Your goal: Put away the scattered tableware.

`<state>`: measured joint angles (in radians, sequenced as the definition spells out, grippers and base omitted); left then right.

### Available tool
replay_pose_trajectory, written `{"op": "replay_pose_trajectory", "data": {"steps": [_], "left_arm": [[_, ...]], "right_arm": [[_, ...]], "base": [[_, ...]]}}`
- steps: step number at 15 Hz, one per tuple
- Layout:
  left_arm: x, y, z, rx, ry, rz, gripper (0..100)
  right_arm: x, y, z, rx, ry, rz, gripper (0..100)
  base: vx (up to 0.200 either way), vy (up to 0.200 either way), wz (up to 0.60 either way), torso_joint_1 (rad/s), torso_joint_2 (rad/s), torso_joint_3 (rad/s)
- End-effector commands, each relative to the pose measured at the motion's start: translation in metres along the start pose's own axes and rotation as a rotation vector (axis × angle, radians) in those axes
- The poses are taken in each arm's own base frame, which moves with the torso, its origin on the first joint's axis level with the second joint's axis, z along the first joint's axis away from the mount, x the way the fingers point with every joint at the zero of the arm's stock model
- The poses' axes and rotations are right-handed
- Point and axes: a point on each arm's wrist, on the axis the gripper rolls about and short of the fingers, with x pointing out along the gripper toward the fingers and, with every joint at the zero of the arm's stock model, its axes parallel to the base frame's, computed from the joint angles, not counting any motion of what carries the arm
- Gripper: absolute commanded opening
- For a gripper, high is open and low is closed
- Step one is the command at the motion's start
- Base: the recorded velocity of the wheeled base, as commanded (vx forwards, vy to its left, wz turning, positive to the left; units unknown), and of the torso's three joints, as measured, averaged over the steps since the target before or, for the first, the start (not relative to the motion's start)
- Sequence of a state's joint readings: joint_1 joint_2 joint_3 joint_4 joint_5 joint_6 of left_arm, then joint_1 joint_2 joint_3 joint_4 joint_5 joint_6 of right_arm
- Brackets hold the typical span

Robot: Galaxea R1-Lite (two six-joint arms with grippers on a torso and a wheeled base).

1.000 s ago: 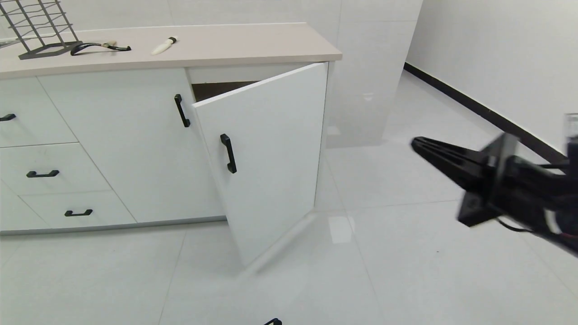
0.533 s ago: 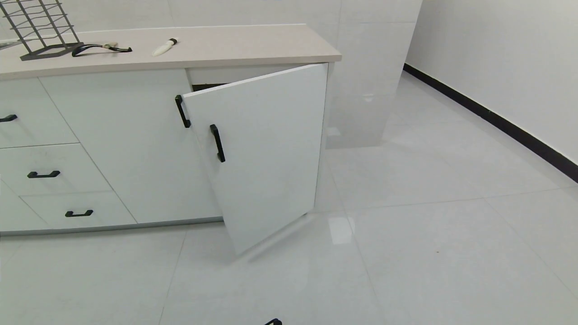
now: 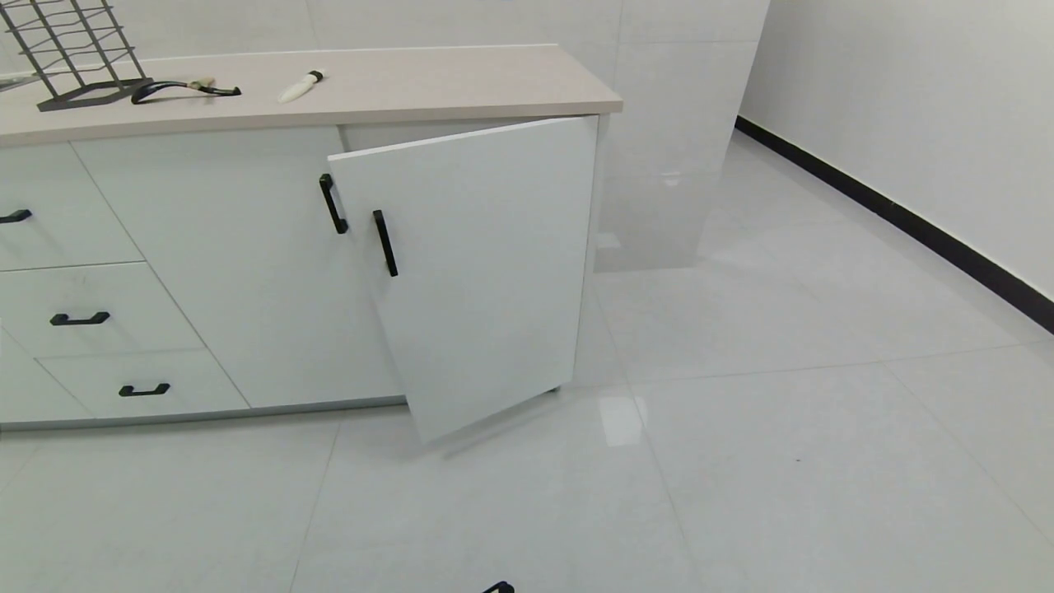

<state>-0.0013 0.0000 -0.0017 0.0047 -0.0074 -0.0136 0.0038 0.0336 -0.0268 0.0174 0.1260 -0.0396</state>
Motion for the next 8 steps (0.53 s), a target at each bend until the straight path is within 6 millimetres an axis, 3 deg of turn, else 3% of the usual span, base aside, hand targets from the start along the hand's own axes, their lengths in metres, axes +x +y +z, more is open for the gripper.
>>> {"op": "replay_pose_trajectory", "data": {"steps": [1,8], "left_arm": [[0.0,0.0,-0.0002,-0.003,0.002,0.0,100],[0.0,0.0,0.0,-0.003,0.0,0.0,100]], "right_arm": [[-0.0018,0.0007,-0.0011,-0.013,-0.05,0.005,0],[-0.0008,0.0013,-0.0001,-0.019,-0.086,0.038,0]], "base": [[0.0,0.0,0.0,0.0,0.0,0.0],[0.2,0.2,0.0,0.002,0.0,0.003]]}}
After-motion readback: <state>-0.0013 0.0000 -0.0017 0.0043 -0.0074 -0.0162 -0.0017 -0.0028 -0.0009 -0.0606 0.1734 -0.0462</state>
